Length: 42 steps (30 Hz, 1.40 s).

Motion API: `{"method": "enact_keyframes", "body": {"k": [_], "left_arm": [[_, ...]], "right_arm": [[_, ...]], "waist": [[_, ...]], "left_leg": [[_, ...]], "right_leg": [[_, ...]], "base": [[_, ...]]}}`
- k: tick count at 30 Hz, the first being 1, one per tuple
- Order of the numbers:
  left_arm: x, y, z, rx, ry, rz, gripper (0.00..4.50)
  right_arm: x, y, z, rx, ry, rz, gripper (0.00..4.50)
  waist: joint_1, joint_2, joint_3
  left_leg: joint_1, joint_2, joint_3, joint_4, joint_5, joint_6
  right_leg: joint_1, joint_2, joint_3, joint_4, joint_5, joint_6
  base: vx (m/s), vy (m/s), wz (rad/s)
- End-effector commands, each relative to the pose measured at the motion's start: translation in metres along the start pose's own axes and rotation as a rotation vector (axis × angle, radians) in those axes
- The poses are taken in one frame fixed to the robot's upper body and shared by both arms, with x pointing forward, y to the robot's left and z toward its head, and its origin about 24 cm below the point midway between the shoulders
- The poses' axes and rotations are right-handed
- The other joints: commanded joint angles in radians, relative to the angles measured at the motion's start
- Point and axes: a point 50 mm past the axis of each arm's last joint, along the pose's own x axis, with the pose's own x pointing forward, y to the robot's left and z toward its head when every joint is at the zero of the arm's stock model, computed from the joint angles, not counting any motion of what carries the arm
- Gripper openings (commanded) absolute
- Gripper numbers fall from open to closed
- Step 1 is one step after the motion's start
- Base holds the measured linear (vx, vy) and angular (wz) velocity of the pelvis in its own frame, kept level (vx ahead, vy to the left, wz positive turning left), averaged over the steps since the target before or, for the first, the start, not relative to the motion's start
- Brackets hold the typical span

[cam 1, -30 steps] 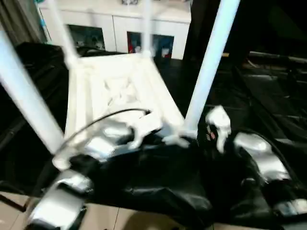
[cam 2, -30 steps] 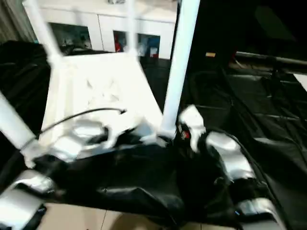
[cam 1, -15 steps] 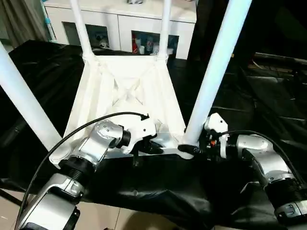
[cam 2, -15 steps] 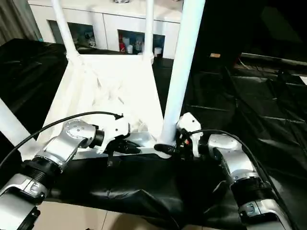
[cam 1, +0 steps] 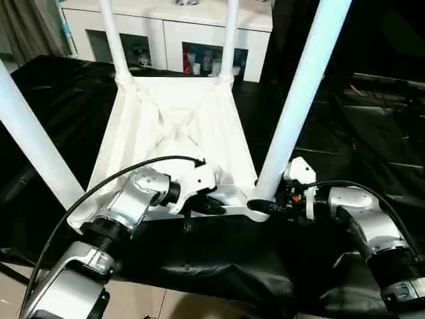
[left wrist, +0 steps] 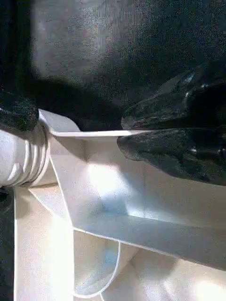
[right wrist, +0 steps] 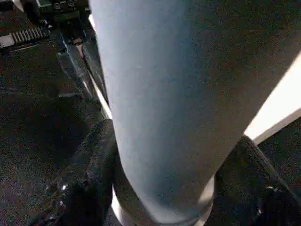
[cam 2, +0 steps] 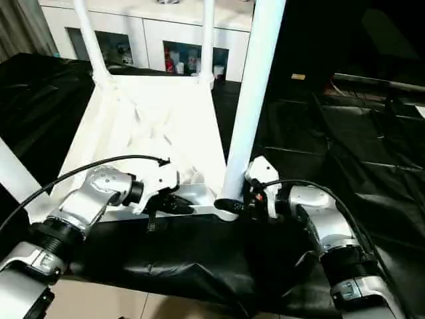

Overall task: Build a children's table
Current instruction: Rotate leg to tighten

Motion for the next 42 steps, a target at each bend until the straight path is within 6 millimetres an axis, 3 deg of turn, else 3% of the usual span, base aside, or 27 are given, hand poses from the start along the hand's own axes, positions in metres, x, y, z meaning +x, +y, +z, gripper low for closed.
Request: {"method": "enact_keyframes", "body": {"k": [1,2,4,6,8,9,11,14,17,19,21,23,24,26,29,31,33,36,38,42], "left_arm": [[0.011,0.000,0.000,-0.038,-0.024,0.034,0.00],[0.016,0.006,0.001,-0.063,-0.026,0.117,0.00],[0.021,0.009,0.004,-0.098,-0.038,0.169,0.00],[0.027,0.012,0.007,-0.126,-0.043,0.211,0.00],[0.030,0.013,0.009,-0.145,-0.042,0.237,0.00],[0.035,0.015,0.010,-0.168,-0.030,0.272,0.00],[0.037,0.016,0.010,-0.177,-0.023,0.288,0.00],[0.044,0.020,0.011,-0.168,0.037,0.355,0.00],[0.048,0.021,0.012,-0.132,0.076,0.386,0.00],[0.048,0.022,0.011,-0.117,0.091,0.392,0.00],[0.047,0.022,0.010,-0.108,0.098,0.388,0.00],[0.046,0.022,0.009,-0.106,0.100,0.389,0.00],[0.044,0.023,0.008,-0.105,0.098,0.385,0.00],[0.041,0.022,0.009,-0.084,0.082,0.350,0.00],[0.035,0.016,0.008,-0.055,0.063,0.248,0.00],[0.030,0.011,0.006,-0.045,0.059,0.186,0.00],[0.023,0.005,0.003,-0.019,0.056,0.101,0.00],[0.016,-0.003,-0.001,-0.019,0.058,0.002,0.00],[0.012,-0.007,-0.002,0.017,0.047,-0.050,0.00],[0.006,-0.010,-0.003,-0.013,0.042,-0.082,0.00]], "right_arm": [[0.000,-0.010,-0.009,0.062,-0.003,-0.177,2.56],[0.004,-0.016,-0.015,0.100,-0.009,-0.307,2.56],[0.007,-0.016,-0.019,0.131,-0.007,-0.369,2.56],[0.011,-0.019,-0.021,0.168,-0.016,-0.461,2.56],[0.014,-0.021,-0.022,0.201,-0.026,-0.530,2.55],[0.018,-0.024,-0.022,0.248,-0.038,-0.622,2.54],[0.020,-0.025,-0.023,0.271,-0.042,-0.662,2.54],[0.032,-0.026,-0.021,0.358,-0.063,-0.831,2.54],[0.048,-0.021,-0.013,0.360,-0.089,-0.838,2.54],[0.059,-0.017,-0.002,0.292,-0.111,-0.773,2.54],[0.063,-0.014,0.004,0.263,-0.143,-0.718,3.10],[0.064,-0.013,0.008,0.244,-0.173,-0.686,3.24],[0.062,-0.012,0.012,0.231,-0.202,-0.657,3.29],[0.057,-0.013,0.016,0.201,-0.227,-0.590,3.67],[0.044,-0.014,0.019,0.158,-0.231,-0.479,3.77],[0.033,-0.015,0.019,0.124,-0.215,-0.410,4.11],[0.019,-0.016,0.016,0.061,-0.159,-0.326,4.22],[0.006,-0.013,0.010,0.017,-0.089,-0.214,4.22],[-0.002,-0.008,0.006,-0.024,-0.041,-0.127,4.22],[-0.012,0.003,-0.002,-0.050,0.045,0.019,4.22]], "waist": [[-0.004,-0.010,-0.057],[-0.009,-0.012,-0.055],[-0.012,-0.015,-0.057],[-0.017,-0.013,-0.053],[-0.017,-0.014,-0.056],[-0.021,-0.012,-0.053],[-0.021,-0.013,-0.056],[-0.027,-0.010,-0.057],[-0.029,-0.007,-0.058],[-0.029,-0.008,-0.059],[-0.027,-0.011,-0.058],[-0.025,-0.014,-0.058],[-0.027,-0.019,-0.056],[-0.025,-0.019,-0.055],[-0.023,-0.020,-0.055],[-0.018,-0.018,-0.058],[-0.017,-0.017,-0.056],[-0.007,-0.014,-0.058],[-0.004,-0.013,-0.058],[0.001,-0.018,-0.059]], "left_leg": [[0.002,-0.005,0.017,-0.068,-0.224,0.069],[0.004,-0.007,0.018,-0.068,-0.250,0.050],[0.003,-0.010,0.013,-0.070,-0.279,0.027],[0.007,-0.012,0.015,-0.069,-0.304,0.029],[0.005,-0.012,0.012,-0.070,-0.305,0.028],[0.006,-0.014,0.014,-0.070,-0.312,0.027],[0.004,-0.014,0.010,-0.071,-0.310,0.023],[0.003,-0.015,0.009,-0.072,-0.306,0.022],[0.002,-0.015,0.010,-0.073,-0.305,0.017],[0.001,-0.014,0.010,-0.073,-0.310,0.022],[0.000,-0.014,0.011,-0.073,-0.313,0.030],[0.001,-0.012,0.011,-0.072,-0.306,0.037],[-0.003,-0.013,0.011,-0.074,-0.309,0.042],[-0.005,-0.013,0.010,-0.074,-0.312,0.047],[-0.009,-0.010,0.007,-0.077,-0.298,0.054],[0.000,-0.007,0.011,-0.072,-0.277,0.063],[0.001,-0.005,0.014,-0.073,-0.260,0.072],[0.006,0.001,0.014,-0.070,-0.248,0.080],[0.002,0.000,0.015,-0.071,-0.225,0.088],[0.005,0.001,0.017,-0.068,-0.213,0.097]], "right_leg": [[0.049,-0.018,0.015,-0.055,-0.261,-0.226],[0.044,-0.018,0.015,-0.061,-0.309,-0.212],[0.049,-0.018,0.011,-0.066,-0.381,-0.181],[0.040,-0.016,0.012,-0.074,-0.418,-0.168],[0.044,-0.017,0.010,-0.076,-0.435,-0.158],[0.036,-0.016,0.011,-0.081,-0.449,-0.152],[0.042,-0.016,0.008,-0.080,-0.455,-0.146],[0.039,-0.016,0.008,-0.079,-0.431,-0.148],[0.038,-0.014,0.009,-0.077,-0.394,-0.151],[0.040,-0.014,0.009,-0.076,-0.378,-0.156],[0.042,-0.015,0.009,-0.076,-0.374,-0.159],[0.042,-0.016,0.010,-0.075,-0.368,-0.163],[0.044,-0.016,0.009,-0.075,-0.375,-0.162],[0.046,-0.018,0.008,-0.078,-0.406,-0.149],[0.049,-0.020,0.008,-0.078,-0.405,-0.147],[0.046,-0.020,0.013,-0.071,-0.340,-0.185],[0.047,-0.017,0.013,-0.065,-0.282,-0.217],[0.050,-0.017,0.014,-0.059,-0.242,-0.236],[0.051,-0.015,0.015,-0.052,-0.199,-0.245],[0.054,-0.017,0.016,-0.046,-0.161,-0.262]], "base": [[0.000,0.000,0.00],[0.000,0.000,0.00],[0.000,0.000,0.00],[0.000,0.000,0.00],[0.000,0.000,0.00],[0.000,0.000,0.00],[0.000,0.000,0.00],[0.000,0.000,0.00],[0.000,0.000,0.00],[0.000,0.000,0.00],[0.000,0.000,0.00],[0.000,0.000,0.00],[0.000,0.000,0.00],[0.000,0.000,0.00],[0.000,0.000,0.00],[0.000,0.000,0.00],[0.000,0.000,0.00],[0.000,0.000,0.00],[0.000,0.000,0.00],[0.000,0.000,0.00]]}}
